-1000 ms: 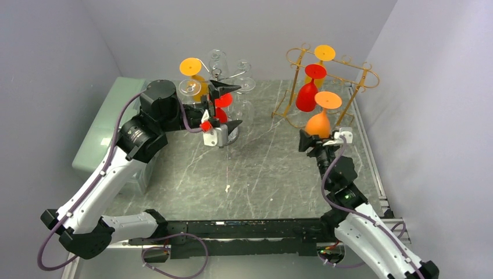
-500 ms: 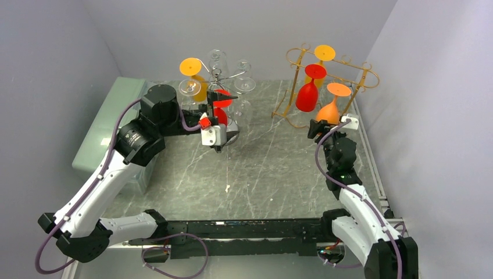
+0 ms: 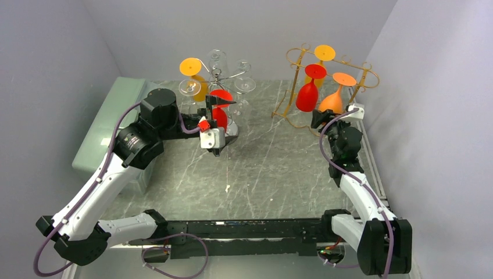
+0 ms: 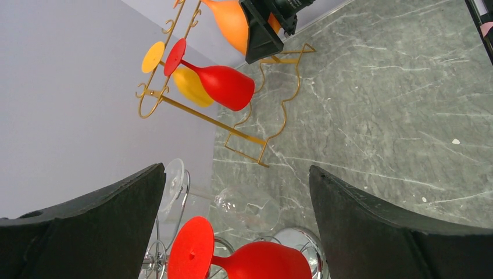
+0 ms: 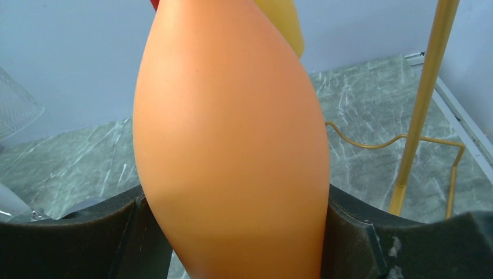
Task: Place the wine glass upside down on the wine glass rack
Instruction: Turn the wine glass upside down at the wine rack.
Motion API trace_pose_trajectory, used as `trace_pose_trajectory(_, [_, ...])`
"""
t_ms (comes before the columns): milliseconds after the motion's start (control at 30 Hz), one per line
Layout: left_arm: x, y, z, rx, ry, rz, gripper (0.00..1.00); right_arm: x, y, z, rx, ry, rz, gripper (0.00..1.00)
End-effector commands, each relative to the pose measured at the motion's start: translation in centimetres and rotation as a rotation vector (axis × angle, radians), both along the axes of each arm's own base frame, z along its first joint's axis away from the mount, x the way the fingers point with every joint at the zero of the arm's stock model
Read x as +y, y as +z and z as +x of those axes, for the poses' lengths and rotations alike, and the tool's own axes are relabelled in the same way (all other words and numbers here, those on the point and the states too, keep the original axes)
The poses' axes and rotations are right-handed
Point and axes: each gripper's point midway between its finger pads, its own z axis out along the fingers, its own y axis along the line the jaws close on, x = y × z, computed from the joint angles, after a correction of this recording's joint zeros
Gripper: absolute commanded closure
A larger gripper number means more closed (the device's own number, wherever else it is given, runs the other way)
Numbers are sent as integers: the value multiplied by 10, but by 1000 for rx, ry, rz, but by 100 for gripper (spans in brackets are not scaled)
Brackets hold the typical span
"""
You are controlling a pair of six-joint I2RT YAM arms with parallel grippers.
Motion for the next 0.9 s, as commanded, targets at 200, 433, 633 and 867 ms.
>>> trace_pose_trajectory(200, [2, 11, -8, -11, -12, -27, 0, 8, 35, 16, -88, 66, 12, 37])
trace_pose_trajectory(433, [1, 11, -7, -15, -14, -29, 1, 6, 30, 21, -71, 60, 15, 37])
trace_pose_trajectory(633, [1, 11, -6, -17, -11, -32, 1, 4, 19, 26, -45, 53, 19, 37])
trace_pose_trajectory(867, [0, 11, -6, -19, -14, -33, 1, -4, 9, 31, -27, 33, 35, 37])
